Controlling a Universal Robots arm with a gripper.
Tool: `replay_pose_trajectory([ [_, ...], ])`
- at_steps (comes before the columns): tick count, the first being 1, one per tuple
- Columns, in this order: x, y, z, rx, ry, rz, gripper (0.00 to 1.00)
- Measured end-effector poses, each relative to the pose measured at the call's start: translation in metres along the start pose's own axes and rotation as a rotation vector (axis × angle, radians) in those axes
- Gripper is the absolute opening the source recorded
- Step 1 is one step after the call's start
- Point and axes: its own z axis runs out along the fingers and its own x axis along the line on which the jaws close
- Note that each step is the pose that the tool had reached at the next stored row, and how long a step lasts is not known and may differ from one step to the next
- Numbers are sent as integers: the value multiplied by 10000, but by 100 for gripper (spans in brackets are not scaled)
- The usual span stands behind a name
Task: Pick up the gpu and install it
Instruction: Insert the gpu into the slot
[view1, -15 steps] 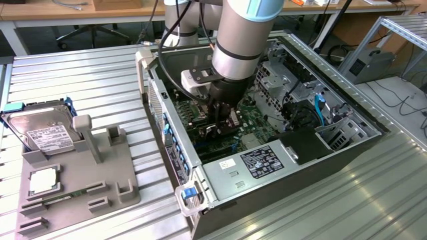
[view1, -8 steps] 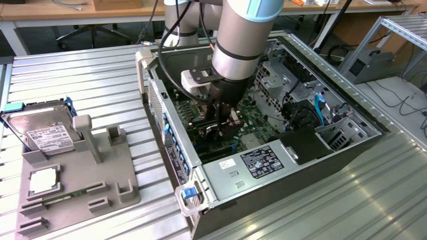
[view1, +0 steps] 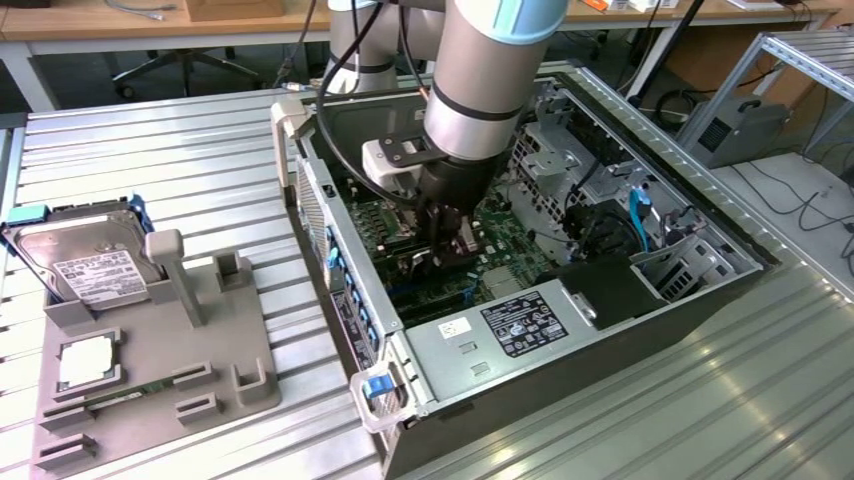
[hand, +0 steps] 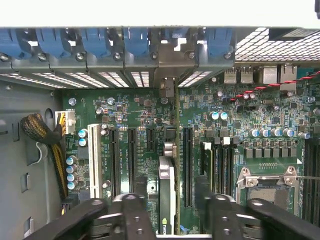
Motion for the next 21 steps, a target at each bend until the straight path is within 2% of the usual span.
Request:
replay_pose_trajectory([
  [1,0,0,0,0,0,0,38],
  [3,0,0,0,0,0,0,38],
  [5,0,0,0,0,0,0,27],
  [21,1,23,11,1,-8,0,27],
])
